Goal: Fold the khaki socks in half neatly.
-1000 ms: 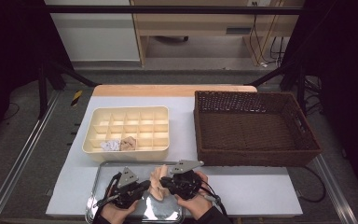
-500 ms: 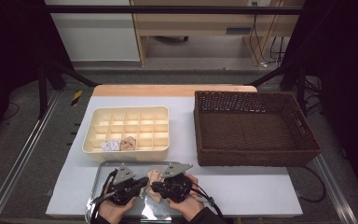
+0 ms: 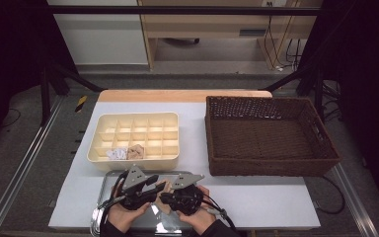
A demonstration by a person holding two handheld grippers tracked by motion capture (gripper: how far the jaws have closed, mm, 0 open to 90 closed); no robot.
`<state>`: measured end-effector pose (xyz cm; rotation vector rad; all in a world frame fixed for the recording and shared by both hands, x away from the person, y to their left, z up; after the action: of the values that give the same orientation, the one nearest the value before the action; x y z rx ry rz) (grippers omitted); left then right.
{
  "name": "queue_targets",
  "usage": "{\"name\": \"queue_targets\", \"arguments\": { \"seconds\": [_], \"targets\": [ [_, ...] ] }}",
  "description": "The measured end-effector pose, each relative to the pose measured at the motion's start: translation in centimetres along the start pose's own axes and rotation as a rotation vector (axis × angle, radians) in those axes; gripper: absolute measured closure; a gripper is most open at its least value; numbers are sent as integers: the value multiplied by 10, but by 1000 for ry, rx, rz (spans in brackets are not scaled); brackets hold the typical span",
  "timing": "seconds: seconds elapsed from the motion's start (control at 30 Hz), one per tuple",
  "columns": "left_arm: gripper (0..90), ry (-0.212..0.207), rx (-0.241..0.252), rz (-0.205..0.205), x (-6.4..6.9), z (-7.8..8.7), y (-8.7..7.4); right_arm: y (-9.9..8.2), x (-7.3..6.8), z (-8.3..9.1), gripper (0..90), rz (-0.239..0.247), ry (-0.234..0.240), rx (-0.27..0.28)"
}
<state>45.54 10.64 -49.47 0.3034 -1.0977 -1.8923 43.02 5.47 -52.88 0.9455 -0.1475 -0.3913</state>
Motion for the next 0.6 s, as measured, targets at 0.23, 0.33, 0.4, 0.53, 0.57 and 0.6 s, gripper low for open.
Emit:
{"name": "queue_targets", "arguments": {
  "seconds": [0.23,0.33,0.4,0.53,0.57,0.6],
  "targets": [
    [556,60,-53,16,-16,-9,-12,-2,1,7,829,-2,-1,-16],
    [553,53,-55,31,-18,-8,-16,-6,6,14,806,-6,-17,-24],
    [553,41,-53,41,-16,-8,-18,-8,12,20,787,-11,-37,-30],
    [553,17,-43,61,-8,-10,-21,-12,25,30,769,-46,-81,-32],
    [553,14,-44,58,-6,-10,-22,-13,27,32,769,-58,-86,-30],
    [553,15,-44,54,-5,-10,-23,-13,29,33,767,-64,-90,-30]
  ]
}}
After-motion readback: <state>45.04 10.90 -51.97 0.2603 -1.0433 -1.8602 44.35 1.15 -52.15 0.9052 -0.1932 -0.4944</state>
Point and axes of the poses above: each handheld gripper's, and its own axes: z roughly backward along the jaws, y roughly out of its top, x roughly to its right, the point moved 10 cm from there along -z, roughly forward along the jaws, and after that the axes turned 12 degrees about z, right-handed, at the moved point
